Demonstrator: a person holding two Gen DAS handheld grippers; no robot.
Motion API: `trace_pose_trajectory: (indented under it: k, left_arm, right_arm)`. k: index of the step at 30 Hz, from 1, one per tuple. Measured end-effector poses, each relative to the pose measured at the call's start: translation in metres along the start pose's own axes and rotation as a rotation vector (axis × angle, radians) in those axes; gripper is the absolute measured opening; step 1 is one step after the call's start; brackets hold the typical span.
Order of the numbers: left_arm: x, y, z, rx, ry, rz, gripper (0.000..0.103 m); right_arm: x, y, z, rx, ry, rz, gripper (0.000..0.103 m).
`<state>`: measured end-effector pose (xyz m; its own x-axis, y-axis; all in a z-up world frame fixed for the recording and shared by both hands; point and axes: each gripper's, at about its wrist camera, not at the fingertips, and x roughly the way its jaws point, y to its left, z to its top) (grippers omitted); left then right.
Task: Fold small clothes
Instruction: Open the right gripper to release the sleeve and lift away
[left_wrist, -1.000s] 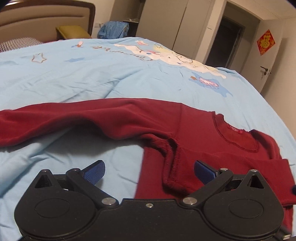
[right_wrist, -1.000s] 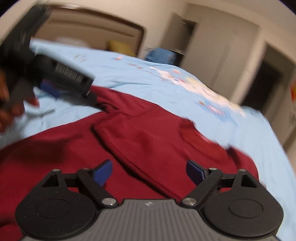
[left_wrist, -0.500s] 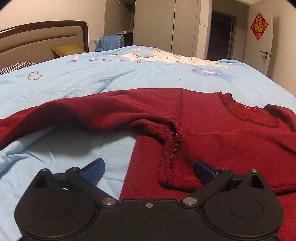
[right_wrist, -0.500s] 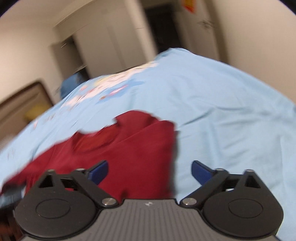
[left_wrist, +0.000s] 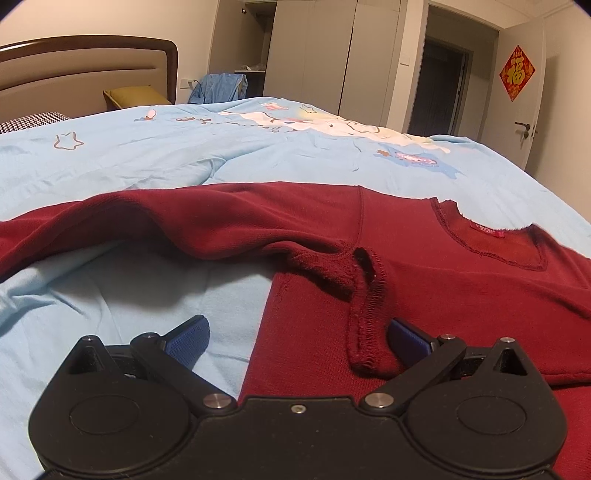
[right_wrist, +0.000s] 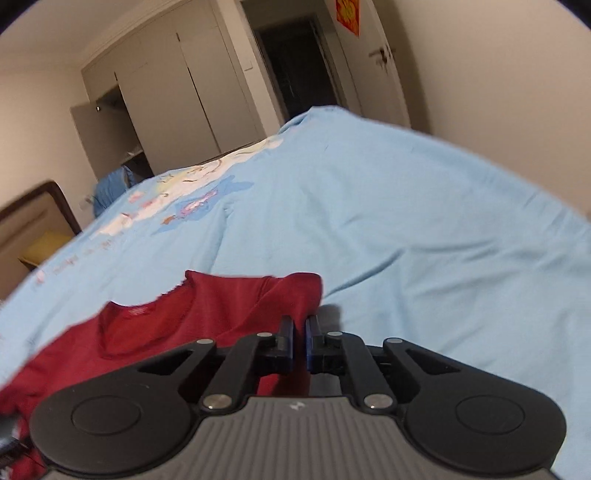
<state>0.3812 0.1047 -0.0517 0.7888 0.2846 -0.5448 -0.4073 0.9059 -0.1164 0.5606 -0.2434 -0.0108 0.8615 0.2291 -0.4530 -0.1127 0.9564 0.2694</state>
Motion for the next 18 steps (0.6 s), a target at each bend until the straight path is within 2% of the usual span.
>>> trace_pose_trajectory:
  k: [4,7,8,9,11,13,18]
  left_arm:
    - [0.001,-0.003,0.000,0.016,0.006,0.012,0.103]
    - [0.001,-0.004,0.001,0.015,0.005,0.011,0.103]
    - [0.001,-0.003,0.001,0.017,0.006,0.012,0.103]
    - [0.001,-0.003,0.000,0.016,0.006,0.012,0.103]
    - [0.001,-0.003,0.000,0.015,0.005,0.011,0.103]
    - [0.001,-0.003,0.000,0.016,0.005,0.012,0.103]
    - [0.001,-0.003,0.000,0.016,0.006,0.011,0.103]
  right_arm:
    - [0.011,-0.007,-0.007,0.004,0.060,-0.012,0.007]
    - [0.005,-0.012,-0.011,0.057,0.063,-0.007,0.014]
    - [-0.001,-0.014,-0.013,0.059,0.051,-0.007,0.021]
    - [-0.010,-0.015,-0.015,0.048,0.037,-0.011,0.023]
    - [-0.029,-0.015,-0.020,0.006,0.018,-0.012,0.037]
    - [-0.051,-0.016,-0.028,-0.047,0.000,-0.020,0.044]
    - [-0.097,-0.011,-0.058,-0.215,-0.010,-0.069,0.049]
